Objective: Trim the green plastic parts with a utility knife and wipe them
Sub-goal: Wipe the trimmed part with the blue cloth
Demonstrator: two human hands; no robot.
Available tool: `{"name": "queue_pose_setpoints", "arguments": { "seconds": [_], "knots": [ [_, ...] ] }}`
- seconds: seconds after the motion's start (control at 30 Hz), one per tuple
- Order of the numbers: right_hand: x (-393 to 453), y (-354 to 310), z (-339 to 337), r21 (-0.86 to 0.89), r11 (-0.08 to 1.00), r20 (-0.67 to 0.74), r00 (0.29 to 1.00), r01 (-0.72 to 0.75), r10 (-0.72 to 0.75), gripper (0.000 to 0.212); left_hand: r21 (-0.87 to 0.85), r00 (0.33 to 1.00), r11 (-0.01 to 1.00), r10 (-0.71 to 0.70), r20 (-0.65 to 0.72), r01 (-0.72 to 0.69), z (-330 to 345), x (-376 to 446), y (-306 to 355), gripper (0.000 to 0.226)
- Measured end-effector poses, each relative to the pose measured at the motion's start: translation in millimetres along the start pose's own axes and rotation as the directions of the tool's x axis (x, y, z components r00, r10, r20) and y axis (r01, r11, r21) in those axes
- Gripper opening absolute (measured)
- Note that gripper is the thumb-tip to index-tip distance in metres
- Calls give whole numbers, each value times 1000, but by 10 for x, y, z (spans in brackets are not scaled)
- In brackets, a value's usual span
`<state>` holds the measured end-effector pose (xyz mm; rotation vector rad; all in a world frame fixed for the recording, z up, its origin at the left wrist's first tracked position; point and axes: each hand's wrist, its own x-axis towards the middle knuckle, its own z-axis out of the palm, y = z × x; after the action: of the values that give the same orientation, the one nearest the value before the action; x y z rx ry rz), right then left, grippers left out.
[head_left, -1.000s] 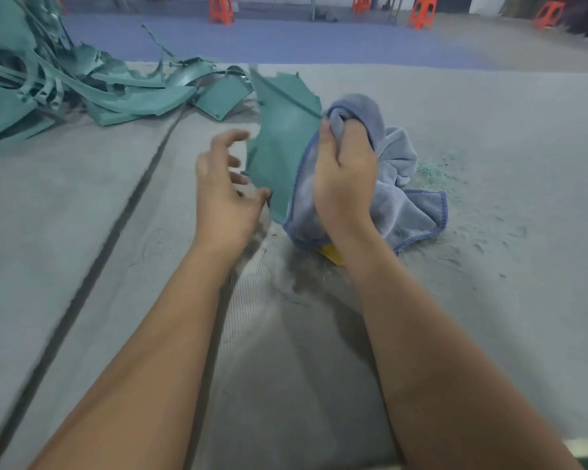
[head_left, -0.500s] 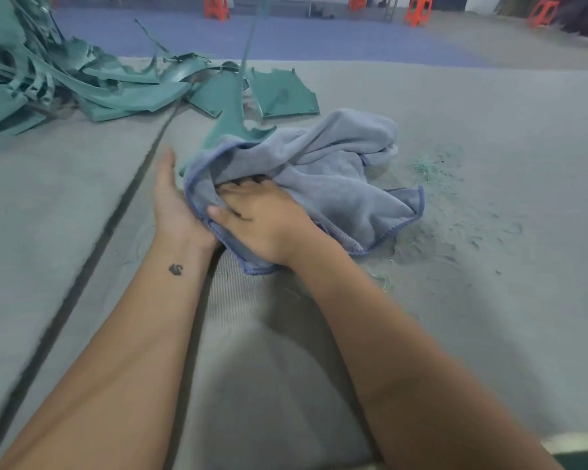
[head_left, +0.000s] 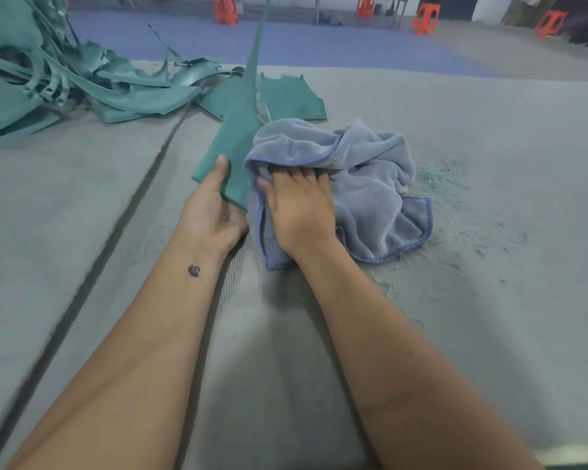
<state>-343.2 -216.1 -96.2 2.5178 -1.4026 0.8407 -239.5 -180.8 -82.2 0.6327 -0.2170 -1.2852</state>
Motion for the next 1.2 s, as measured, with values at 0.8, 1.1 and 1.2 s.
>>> {"name": "queue_pose_setpoints", "arguments": {
  "seconds": [0.8, 1.1, 1.2],
  "knots": [
    [116, 161, -83, 819, 524, 40, 933, -236, 358, 21, -85, 996, 996, 37, 78, -30, 17, -22, -64, 32],
    [152, 295, -148, 917, 180, 148, 724, -356, 674, 36, 35, 985, 988, 150, -90, -147, -48, -15, 162, 26],
    [75, 430, -220, 750, 519, 80, 836, -409, 542, 36, -50, 982, 984, 168, -88, -173, -129, -92, 360, 27]
  ]
}}
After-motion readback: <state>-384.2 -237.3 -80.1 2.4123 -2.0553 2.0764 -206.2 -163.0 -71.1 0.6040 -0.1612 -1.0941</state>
